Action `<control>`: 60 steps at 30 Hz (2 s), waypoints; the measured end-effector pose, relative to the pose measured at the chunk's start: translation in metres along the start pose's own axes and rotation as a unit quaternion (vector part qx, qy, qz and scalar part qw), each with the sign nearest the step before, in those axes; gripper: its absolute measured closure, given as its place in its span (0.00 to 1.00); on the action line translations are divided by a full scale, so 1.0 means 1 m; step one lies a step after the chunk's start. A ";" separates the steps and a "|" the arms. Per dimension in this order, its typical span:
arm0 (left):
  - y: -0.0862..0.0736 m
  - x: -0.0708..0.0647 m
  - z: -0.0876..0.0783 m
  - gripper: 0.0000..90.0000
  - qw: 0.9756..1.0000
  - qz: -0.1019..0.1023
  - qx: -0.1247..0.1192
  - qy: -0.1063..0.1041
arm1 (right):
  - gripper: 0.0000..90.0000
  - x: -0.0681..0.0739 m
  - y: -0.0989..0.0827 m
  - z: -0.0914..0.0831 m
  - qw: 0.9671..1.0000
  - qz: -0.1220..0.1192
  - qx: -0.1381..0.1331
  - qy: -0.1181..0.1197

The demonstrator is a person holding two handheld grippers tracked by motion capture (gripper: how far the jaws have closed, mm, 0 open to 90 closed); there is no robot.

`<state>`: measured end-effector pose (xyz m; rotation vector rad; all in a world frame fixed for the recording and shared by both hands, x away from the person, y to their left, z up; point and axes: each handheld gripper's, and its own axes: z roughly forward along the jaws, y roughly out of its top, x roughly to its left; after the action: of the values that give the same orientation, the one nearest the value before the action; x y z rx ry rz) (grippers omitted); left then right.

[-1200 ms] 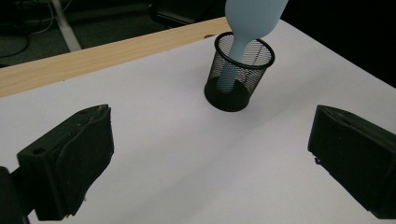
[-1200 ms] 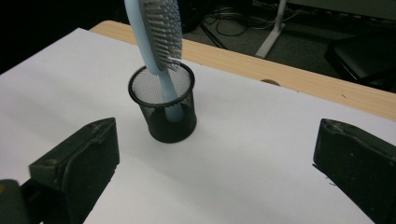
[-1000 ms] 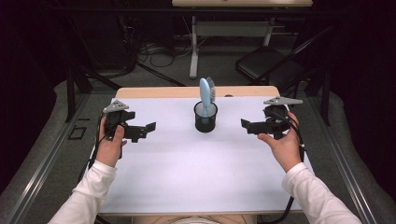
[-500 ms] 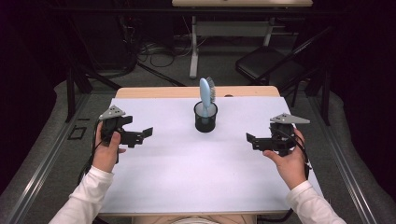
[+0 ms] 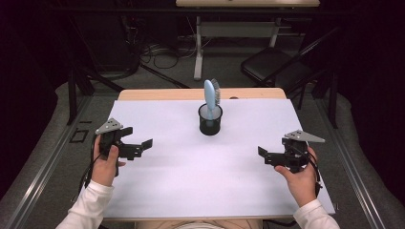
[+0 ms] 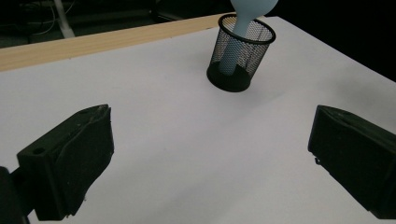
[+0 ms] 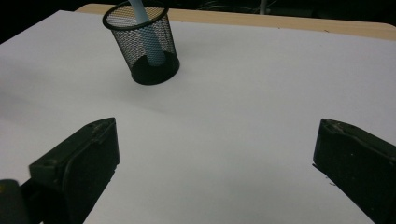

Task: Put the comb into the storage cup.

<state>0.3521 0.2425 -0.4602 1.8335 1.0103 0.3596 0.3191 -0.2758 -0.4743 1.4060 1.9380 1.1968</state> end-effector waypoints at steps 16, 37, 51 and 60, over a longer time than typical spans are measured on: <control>-0.032 0.007 0.000 0.01 1.000 -0.015 -0.004 0.013 | 0.00 -0.005 -0.038 -0.004 0.999 -0.016 -0.006 -0.043; -0.055 0.026 0.008 0.01 0.999 -0.001 -0.015 0.040 | 0.00 -0.018 -0.060 0.005 0.999 -0.005 -0.014 -0.044; -0.062 0.033 0.011 0.01 0.999 -0.002 -0.014 0.047 | 0.01 -0.016 -0.064 0.011 0.999 -0.011 -0.008 -0.047; -0.064 0.032 0.012 0.01 0.999 0.004 -0.013 0.049 | 0.01 -0.016 -0.065 0.013 0.999 -0.010 -0.007 -0.049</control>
<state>0.3488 0.2711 -0.5264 1.8106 1.0602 0.4687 0.3016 -0.2919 -0.5381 1.4077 1.8698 1.1080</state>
